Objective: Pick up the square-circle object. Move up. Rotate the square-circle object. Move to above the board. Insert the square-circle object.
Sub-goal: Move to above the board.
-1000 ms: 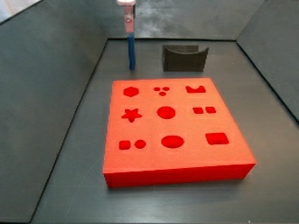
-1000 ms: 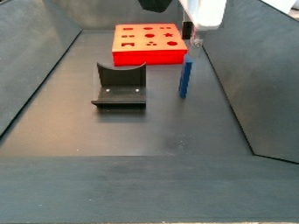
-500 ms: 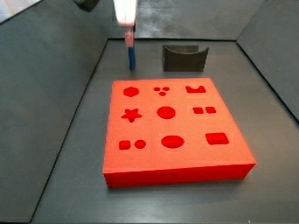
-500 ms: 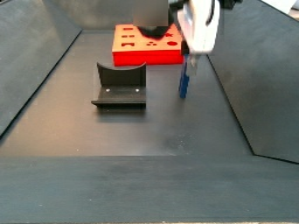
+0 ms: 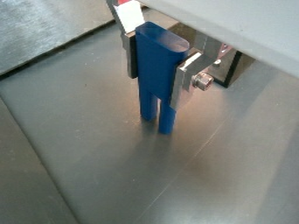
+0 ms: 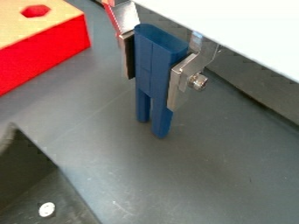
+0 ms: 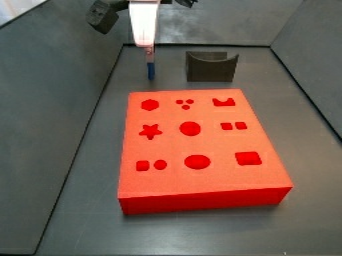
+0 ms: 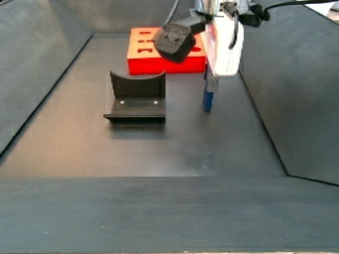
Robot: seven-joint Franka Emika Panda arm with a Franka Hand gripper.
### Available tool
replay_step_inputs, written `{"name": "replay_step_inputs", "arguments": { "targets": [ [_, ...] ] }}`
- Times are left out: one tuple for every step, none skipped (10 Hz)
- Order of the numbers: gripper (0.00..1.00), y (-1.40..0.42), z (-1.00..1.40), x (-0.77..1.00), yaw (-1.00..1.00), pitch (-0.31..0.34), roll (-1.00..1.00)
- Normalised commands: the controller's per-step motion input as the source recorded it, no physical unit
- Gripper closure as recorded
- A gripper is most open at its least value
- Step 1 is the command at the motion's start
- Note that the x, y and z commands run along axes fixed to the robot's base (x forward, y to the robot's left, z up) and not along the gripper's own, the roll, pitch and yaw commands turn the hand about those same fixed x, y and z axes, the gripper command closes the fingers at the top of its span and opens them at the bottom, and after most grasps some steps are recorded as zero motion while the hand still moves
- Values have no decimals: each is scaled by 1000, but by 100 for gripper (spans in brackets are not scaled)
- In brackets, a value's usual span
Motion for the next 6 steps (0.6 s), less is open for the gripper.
{"name": "replay_step_inputs", "arguments": {
  "targets": [
    [100, -202, 1000, 41, 293, 67, 373],
    [100, -186, 1000, 34, 190, 83, 380],
    [100, -182, 1000, 33, 151, 76, 365],
    [100, -174, 1000, 32, 96, 69, 292],
    [100, -167, 1000, 32, 68, 62, 226],
    [100, -160, 1000, 31, 49, 61, 178]
  ]
}}
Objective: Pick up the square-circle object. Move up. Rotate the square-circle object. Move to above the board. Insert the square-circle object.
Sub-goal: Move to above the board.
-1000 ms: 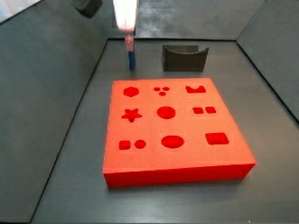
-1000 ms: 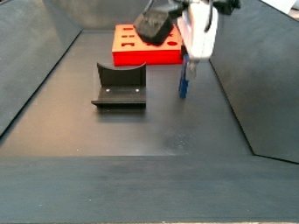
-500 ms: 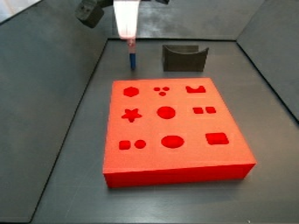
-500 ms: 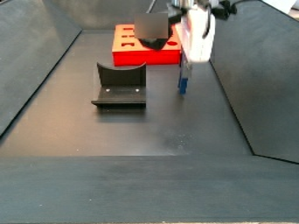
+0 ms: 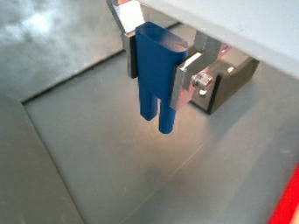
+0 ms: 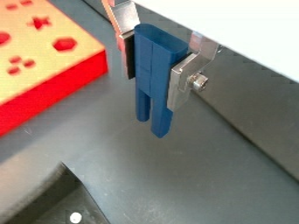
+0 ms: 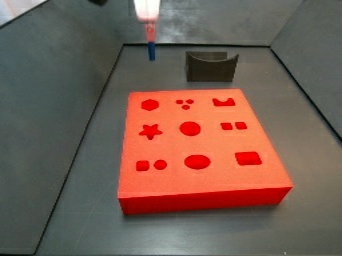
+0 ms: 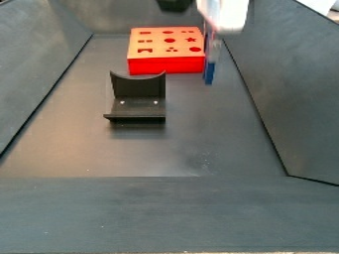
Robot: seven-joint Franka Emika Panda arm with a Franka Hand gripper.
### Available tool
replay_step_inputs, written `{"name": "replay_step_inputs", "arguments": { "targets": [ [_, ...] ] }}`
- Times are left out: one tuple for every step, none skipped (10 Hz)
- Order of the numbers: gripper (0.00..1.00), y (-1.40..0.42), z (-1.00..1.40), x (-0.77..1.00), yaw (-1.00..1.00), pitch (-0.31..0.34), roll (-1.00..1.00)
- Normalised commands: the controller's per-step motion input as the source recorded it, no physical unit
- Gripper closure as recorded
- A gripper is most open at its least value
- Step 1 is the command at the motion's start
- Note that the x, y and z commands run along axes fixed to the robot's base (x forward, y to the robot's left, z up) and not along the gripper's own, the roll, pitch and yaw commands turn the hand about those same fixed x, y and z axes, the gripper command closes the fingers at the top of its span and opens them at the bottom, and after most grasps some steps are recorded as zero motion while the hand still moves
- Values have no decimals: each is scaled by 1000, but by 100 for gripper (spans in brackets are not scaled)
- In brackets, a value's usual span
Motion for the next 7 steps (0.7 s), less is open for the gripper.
{"name": "replay_step_inputs", "arguments": {
  "targets": [
    [100, -154, 1000, 31, 36, 61, 157],
    [100, -149, 1000, 30, 33, 62, 146],
    [100, -145, 1000, 29, 32, 63, 140],
    [100, -134, 1000, 30, 30, 72, 131],
    [100, -128, 1000, 31, 31, 73, 125],
    [100, -121, 1000, 31, 33, 76, 112],
    [100, -117, 1000, 31, 35, 75, 104]
  ]
}}
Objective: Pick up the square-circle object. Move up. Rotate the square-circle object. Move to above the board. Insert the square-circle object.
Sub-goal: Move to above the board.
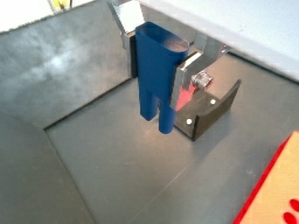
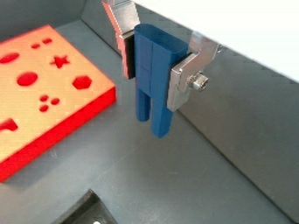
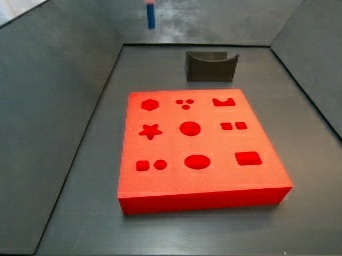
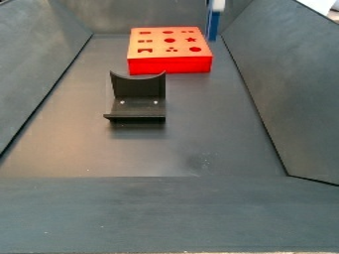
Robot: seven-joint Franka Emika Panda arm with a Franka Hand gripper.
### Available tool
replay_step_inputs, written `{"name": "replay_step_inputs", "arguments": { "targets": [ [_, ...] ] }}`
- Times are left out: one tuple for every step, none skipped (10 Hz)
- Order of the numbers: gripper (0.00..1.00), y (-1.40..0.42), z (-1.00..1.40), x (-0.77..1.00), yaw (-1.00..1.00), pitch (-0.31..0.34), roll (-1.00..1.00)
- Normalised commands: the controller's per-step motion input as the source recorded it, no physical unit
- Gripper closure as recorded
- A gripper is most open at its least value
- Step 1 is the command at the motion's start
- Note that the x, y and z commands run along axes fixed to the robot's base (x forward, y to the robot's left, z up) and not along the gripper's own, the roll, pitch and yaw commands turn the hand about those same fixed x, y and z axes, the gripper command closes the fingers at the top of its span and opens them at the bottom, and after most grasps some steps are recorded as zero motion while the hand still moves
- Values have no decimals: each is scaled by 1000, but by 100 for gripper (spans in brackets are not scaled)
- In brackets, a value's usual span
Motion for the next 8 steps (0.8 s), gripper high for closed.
{"name": "replay_step_inputs", "arguments": {
  "targets": [
    [100, -102, 1000, 30, 33, 77, 83],
    [100, -94, 1000, 29, 33, 78, 75],
    [100, -84, 1000, 29, 33, 80, 58],
    [100, -76, 956, 28, 33, 83, 50],
    [100, -42, 669, 21, 37, 89, 29],
    [100, -29, 558, 18, 38, 90, 21],
    [100, -20, 327, 15, 34, 91, 5],
    [100, -1000, 158, 254, 1000, 36, -69]
  ]
}}
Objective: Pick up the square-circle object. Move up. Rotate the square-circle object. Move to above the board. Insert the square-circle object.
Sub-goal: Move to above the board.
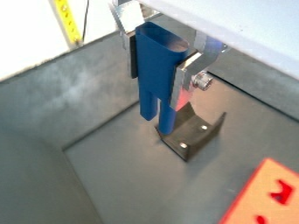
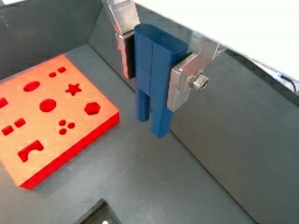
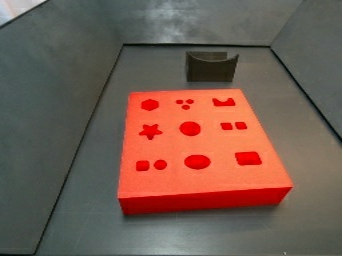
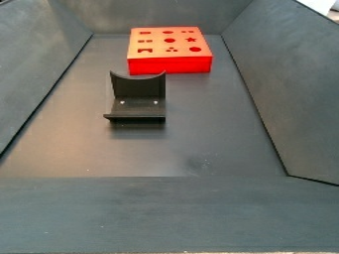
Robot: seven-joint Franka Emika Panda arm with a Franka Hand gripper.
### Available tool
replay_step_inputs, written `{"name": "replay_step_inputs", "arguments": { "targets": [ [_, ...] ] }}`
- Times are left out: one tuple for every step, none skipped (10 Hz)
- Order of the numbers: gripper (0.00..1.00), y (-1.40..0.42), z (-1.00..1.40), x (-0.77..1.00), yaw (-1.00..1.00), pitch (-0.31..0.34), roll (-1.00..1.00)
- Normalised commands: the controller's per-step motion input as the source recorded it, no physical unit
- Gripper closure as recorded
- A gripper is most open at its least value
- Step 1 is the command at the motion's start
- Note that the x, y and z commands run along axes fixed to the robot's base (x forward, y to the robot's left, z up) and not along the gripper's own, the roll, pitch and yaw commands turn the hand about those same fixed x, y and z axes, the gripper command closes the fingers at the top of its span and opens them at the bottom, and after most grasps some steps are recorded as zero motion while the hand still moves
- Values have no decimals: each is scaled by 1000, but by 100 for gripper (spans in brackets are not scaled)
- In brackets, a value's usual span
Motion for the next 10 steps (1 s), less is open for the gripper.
{"name": "replay_step_inputs", "arguments": {
  "targets": [
    [100, -1000, 111, 262, 1000, 37, -61],
    [100, -1000, 113, 273, 1000, 41, -57],
    [100, -1000, 122, 300, 1000, 47, -68],
    [100, -1000, 123, 300, 1000, 48, -58],
    [100, -1000, 129, 309, 1000, 50, -56],
    [100, -1000, 131, 329, 1000, 53, -59],
    [100, -908, 129, 326, 1000, 58, -54],
    [100, -584, 88, 224, 1000, 63, -49],
    [100, -331, 62, 160, 1000, 68, -47],
    [100, -222, 48, 127, 1000, 68, -48]
  ]
}}
